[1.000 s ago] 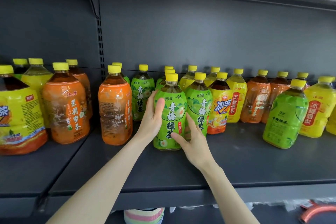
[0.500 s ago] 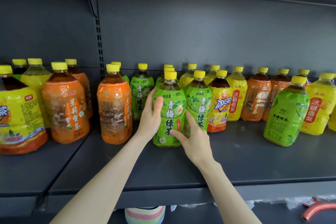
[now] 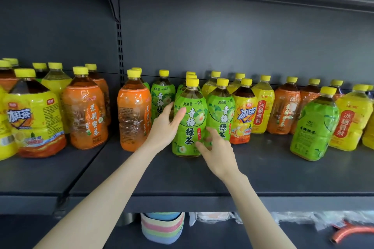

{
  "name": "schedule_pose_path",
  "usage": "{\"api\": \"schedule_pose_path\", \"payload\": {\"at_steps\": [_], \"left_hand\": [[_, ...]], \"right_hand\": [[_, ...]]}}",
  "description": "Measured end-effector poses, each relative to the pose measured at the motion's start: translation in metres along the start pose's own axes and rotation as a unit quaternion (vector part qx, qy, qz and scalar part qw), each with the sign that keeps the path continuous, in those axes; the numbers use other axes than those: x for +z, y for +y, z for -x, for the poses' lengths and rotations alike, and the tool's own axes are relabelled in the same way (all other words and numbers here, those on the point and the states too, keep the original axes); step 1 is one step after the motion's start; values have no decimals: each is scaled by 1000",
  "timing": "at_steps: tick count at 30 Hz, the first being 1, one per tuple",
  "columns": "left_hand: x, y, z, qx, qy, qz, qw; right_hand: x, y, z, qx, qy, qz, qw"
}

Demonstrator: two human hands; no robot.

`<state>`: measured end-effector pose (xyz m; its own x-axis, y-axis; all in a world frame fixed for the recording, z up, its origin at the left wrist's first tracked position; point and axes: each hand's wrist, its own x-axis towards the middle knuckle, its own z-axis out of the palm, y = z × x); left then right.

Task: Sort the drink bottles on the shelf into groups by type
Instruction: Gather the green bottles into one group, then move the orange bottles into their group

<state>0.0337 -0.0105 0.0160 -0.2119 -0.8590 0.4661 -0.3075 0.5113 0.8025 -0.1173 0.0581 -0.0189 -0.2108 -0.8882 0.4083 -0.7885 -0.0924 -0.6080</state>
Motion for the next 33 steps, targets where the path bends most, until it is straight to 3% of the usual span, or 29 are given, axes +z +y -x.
{"api": "schedule_pose_path", "payload": {"at_steps": [4,15,19,24,28,33], "left_hand": [[-17,6,27,9,37,-76,996],[-113,1,69,54,140,-79,986],[-149,-35,65,43,206,-87,974],[-184,-82,51,62,260,-141,953],[-193,-99,36,74,248,-143,955],[-183,-104,9,50,224,-85,970]], "right_hand": [[-12,-13,8,-46,37,-37,998],[21,-93,2,-114,44,-128,984],[58,-120,-7,-109,42,-144,983],[102,-149,-18,-89,128,-141,978],[119,-162,-23,-54,197,-139,969],[126,-159,-38,28,148,-193,970]]}}
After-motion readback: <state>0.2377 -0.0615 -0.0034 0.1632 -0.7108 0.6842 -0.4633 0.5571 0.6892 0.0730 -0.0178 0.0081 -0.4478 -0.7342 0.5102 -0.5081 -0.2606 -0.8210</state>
